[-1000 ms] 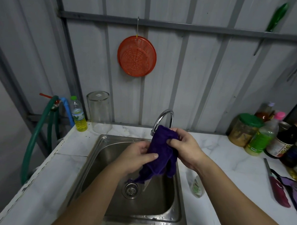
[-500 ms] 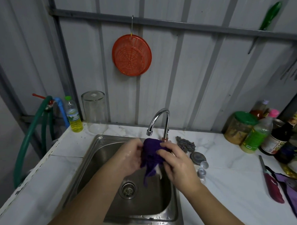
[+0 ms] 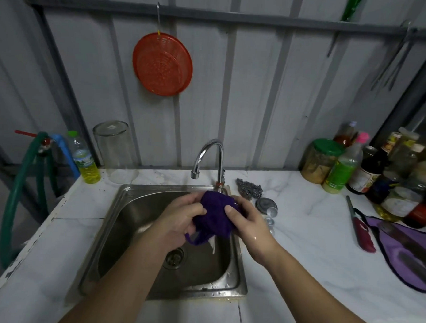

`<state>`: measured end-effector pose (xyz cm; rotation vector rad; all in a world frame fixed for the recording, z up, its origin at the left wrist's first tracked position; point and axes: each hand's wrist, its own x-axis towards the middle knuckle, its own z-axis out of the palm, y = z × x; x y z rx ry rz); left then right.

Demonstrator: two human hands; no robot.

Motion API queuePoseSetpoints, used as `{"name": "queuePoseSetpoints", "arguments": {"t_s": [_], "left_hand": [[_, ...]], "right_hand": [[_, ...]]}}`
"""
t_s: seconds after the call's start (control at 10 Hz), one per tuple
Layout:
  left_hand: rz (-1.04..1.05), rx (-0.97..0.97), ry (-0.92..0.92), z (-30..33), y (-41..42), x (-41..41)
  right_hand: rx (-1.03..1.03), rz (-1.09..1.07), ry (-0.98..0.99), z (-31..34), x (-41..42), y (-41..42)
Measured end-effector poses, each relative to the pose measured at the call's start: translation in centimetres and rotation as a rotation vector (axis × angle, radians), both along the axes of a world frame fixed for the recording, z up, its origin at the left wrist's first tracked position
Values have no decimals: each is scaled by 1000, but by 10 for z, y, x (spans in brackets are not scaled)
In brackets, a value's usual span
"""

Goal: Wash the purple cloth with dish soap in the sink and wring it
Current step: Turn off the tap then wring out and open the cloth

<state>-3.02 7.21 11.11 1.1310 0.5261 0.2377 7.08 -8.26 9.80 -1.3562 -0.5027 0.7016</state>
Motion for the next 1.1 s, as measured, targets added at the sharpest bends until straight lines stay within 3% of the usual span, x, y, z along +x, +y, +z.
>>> {"name": "queuePoseSetpoints", "arguments": {"t_s": [0.1,0.2,0.3,0.5,0.8,1.1], "left_hand": [[-11,-20,20,-6,-19,4],[-99,-13,51,-18,-42,6],[-198,65,165,-40,-74,8],[-97,206,379,-111,-141,32],[-12,510,616,-170,-169,53],[-222,906,734,-145,-160,61]], "right_hand": [[4,-27,41,-5,2,-27],[-93,-104,-31,-19,3,-58],[-193,-170,26,-45,9,-95],[-412,-236,204,-103,23,-143],[-801,-217,-65,-147,40,-145],[-1030,-34,-228,-132,50,-139]]}}
